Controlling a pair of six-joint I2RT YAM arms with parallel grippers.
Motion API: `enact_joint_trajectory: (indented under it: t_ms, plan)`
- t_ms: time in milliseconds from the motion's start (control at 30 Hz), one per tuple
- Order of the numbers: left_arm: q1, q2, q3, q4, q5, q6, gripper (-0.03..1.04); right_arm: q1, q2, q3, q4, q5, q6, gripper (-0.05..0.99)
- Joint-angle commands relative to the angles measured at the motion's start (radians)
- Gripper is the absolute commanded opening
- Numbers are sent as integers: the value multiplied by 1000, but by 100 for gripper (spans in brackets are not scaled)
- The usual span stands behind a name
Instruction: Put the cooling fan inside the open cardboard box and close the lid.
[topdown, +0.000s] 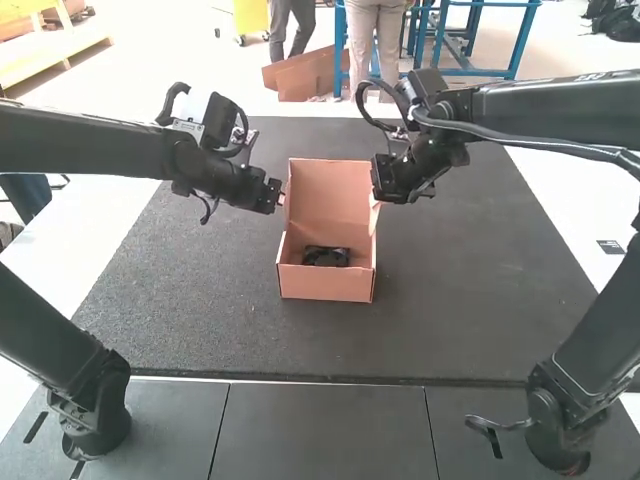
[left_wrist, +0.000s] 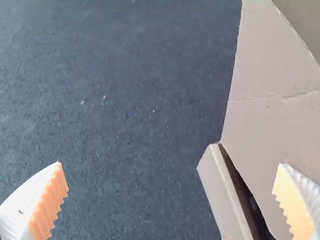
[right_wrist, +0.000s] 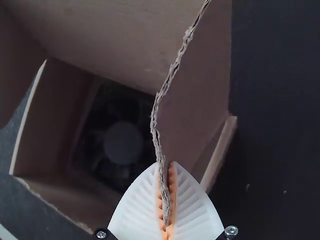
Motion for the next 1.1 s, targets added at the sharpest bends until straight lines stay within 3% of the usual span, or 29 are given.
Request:
enact_joint_trajectory:
  t_ms: [0, 367, 633, 1067]
  plan:
    - [-12, -42, -12, 19, -3, -8, 97, 14, -20, -27, -6, -8, 1, -1]
    - [-19, -81, -67, 31, 27, -12, 97, 14, -40, -64, 1, -23, -6, -1]
    - [-44, -125, -102, 56, 80, -20, 97, 15, -46, -82, 3, -41, -8, -1]
    - [-49, -157, -161, 66, 71, -20, 97, 17, -46, -150, 23, -77, -12, -1]
